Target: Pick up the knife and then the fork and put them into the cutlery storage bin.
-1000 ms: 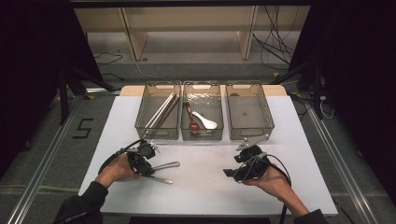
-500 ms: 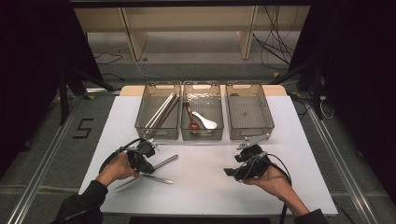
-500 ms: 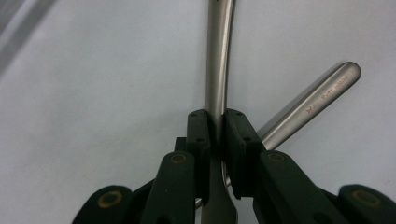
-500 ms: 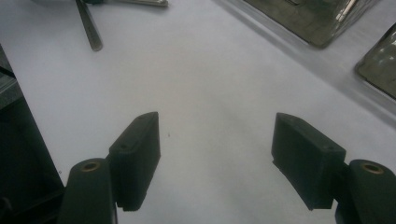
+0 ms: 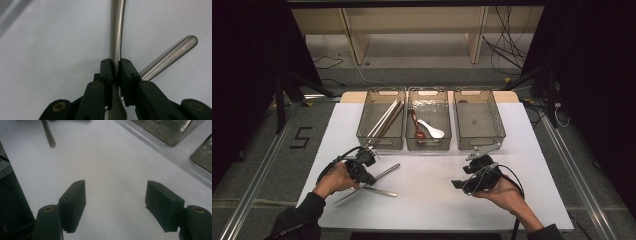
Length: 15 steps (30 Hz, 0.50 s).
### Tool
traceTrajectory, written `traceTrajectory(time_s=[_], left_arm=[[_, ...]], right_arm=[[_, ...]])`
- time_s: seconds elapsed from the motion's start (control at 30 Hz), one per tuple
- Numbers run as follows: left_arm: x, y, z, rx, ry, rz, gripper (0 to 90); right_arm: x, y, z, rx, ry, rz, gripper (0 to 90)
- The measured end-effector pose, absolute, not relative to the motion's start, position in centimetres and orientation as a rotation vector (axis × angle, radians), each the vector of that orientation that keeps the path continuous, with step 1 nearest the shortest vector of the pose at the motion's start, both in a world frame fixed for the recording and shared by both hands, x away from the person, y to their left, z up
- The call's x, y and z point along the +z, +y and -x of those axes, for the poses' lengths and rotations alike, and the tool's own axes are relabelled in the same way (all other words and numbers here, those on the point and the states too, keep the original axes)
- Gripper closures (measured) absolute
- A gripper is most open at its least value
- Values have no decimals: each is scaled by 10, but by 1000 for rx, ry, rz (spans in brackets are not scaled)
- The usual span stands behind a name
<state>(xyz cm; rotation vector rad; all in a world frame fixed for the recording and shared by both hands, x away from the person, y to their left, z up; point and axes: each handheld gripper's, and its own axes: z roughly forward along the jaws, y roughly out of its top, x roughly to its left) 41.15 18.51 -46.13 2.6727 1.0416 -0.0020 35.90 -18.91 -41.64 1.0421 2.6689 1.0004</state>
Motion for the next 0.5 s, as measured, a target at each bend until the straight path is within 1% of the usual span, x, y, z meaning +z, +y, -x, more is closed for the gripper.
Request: traceTrajectory(time_s=[0.5], left_arm=[[-451,177,-405,-47,1001,-2683,808]], right_arm=[[-415,-187,-358,1013,2677,-1028,342]])
